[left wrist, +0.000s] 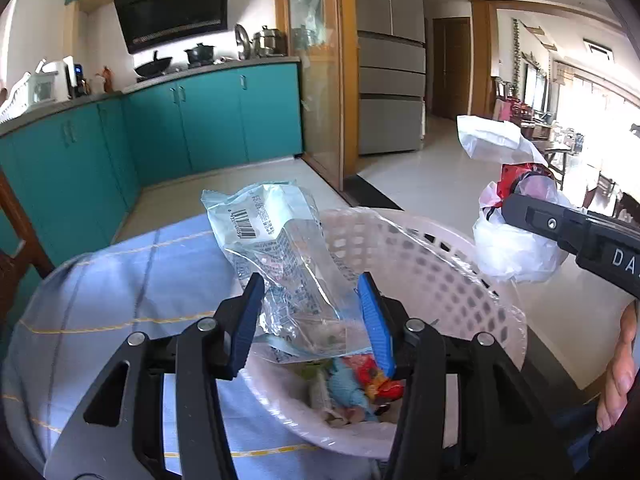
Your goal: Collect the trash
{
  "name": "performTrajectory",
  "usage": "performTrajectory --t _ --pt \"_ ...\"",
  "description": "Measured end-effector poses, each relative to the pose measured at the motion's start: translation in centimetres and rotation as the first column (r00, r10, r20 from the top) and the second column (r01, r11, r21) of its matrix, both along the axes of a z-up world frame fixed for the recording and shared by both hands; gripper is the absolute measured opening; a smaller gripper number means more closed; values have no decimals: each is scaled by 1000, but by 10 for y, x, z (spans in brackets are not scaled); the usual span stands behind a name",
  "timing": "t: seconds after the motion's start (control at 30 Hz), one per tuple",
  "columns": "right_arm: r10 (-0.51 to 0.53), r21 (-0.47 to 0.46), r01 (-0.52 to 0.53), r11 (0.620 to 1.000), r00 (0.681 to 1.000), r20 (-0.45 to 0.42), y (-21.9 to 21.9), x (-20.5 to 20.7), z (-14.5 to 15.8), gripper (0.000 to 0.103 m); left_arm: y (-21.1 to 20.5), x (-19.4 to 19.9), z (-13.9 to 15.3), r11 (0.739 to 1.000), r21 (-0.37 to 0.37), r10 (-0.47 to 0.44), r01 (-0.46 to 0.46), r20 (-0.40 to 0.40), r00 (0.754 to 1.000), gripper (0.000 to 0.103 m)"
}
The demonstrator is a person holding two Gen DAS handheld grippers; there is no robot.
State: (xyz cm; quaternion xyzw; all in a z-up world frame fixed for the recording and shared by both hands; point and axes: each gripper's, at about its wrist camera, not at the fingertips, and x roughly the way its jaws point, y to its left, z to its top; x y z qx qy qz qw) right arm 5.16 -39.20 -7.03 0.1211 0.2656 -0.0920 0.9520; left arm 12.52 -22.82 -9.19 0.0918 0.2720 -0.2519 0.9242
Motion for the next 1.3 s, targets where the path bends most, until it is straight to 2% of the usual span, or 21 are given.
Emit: performTrajectory --t 0.17,0.2,0.27,0.3,0.33,0.4,0.57,0.6,0.7,0.77,0.83,1.0,1.07,1.1,1.2,1.3 --pt "-13 3 13 1000 1000 -17 -4 1 -2 33 -14 3 -7 999 -1 -54 54 -36 998 53" --pt "-13 5 13 1000 1000 -17 -3 1 -2 33 -16 2 -7 998 1 -59 59 -36 998 55" --pt "-11 8 11 1000 1000 -18 -2 2 -1 33 -17 2 -7 998 9 -64 64 -28 998 67" --pt "-11 9 11 1000 1000 -18 -2 3 -1 33 -17 1 -7 999 22 -43 43 -7 999 77" --pt "-8 12 8 1000 1000 -20 0 4 -1 33 -17 -1 -5 999 28 -27 27 11 1000 79" --pt "4 21 -3 1000 1000 -22 3 10 -1 33 -7 0 -1 999 40 19 -20 27 999 79" --pt "90 93 -84 992 994 -61 12 32 -12 34 34 4 17 988 0 156 -156 71 985 79" --pt "105 98 -96 991 991 -89 16 38 -17 36 41 4 20 985 -8 175 -175 79 981 80" --pt "96 86 -82 993 980 -175 27 51 -31 54 63 3 30 978 -40 205 -202 85 975 82" --pt "83 72 -71 995 979 -184 29 51 -33 60 76 1 37 976 -60 213 -209 85 973 83" --pt "77 62 -67 996 983 -167 31 47 -30 77 86 -4 41 974 -68 220 -214 95 971 85" --pt "1 23 1 1000 996 -84 39 13 -18 80 115 -25 50 966 -60 258 -251 155 954 92" --pt "-38 -30 37 999 998 -46 56 -12 -9 84 128 -40 56 953 -38 303 -301 174 937 95" --pt "-46 -68 45 997 999 -16 70 -28 -3 89 134 -46 60 945 -30 325 -325 177 929 96" --pt "-27 -158 37 987 998 64 109 -61 22 98 154 -76 77 931 -49 363 -361 207 908 99" --pt "4 -236 22 971 994 109 141 -85 47 100 170 -106 94 922 -73 386 -380 229 893 100"
